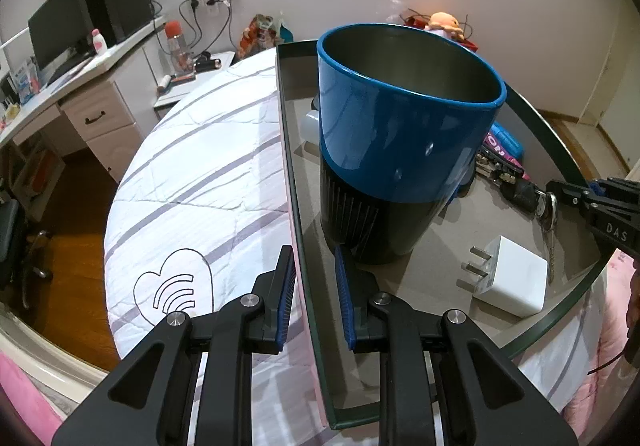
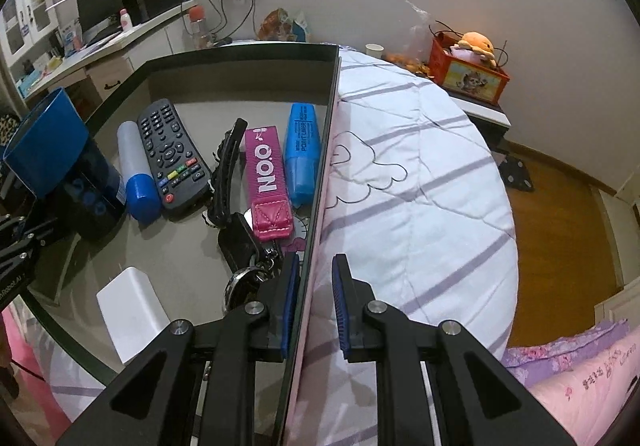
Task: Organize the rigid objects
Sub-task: 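Lower the tray onto the bed with the left gripper and release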
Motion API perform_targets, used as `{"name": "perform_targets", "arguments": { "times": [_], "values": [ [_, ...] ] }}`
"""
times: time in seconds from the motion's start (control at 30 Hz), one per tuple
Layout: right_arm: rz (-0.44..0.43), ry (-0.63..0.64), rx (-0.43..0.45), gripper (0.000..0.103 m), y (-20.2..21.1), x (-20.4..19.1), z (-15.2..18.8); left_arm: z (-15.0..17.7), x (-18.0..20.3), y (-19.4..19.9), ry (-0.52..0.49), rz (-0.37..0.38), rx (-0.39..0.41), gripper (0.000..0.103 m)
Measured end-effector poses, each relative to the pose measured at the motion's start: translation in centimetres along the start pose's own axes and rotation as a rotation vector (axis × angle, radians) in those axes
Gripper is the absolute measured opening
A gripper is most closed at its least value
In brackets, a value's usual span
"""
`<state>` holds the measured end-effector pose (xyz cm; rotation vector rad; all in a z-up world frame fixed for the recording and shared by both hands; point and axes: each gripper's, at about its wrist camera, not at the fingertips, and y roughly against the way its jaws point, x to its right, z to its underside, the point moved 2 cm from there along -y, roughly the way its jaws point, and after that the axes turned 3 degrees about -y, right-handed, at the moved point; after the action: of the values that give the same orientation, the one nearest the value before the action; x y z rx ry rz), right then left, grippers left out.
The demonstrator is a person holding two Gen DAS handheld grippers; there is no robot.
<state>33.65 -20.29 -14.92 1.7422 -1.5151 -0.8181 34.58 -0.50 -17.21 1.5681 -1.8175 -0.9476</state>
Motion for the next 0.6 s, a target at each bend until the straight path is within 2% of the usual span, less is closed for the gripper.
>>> {"name": "perform_targets", "arguments": {
  "times": [0.2, 0.43, 0.5, 0.53, 0.57, 0.6],
  "values": [
    [-0.001, -0.011, 0.029, 0.015, 0.6, -0.6, 0.5, 0.3, -0.7, 0.5, 0.041, 0.031, 0.024, 0.019],
    [0.001, -0.022, 0.066, 0.02, 1.6, -1.0, 1.3, 1.5, -1.0, 2.2, 0.053, -0.016, 0.054, 0.022],
    [-0.008, -0.033, 0.084, 0.024, 2.2, -1.1, 1.4, 1.9, -1.1, 2.9, 0.06, -0.02, 0.068, 0.034],
    [-0.005, -0.029, 0.092, 0.033, 2.5, -1.2, 1.5, 2.1, -1.1, 3.3, 0.062, -0.022, 0.079, 0.037],
    [-0.003, -0.024, 0.101, 0.049, 2.8, -1.4, 1.7, 2.4, -1.1, 3.7, 0.064, -0.027, 0.093, 0.04],
    [-0.004, -0.014, 0.111, 0.056, 3.2, -1.6, 1.8, 2.6, -1.0, 4.1, 0.063, -0.029, 0.102, 0.041]
  ]
}}
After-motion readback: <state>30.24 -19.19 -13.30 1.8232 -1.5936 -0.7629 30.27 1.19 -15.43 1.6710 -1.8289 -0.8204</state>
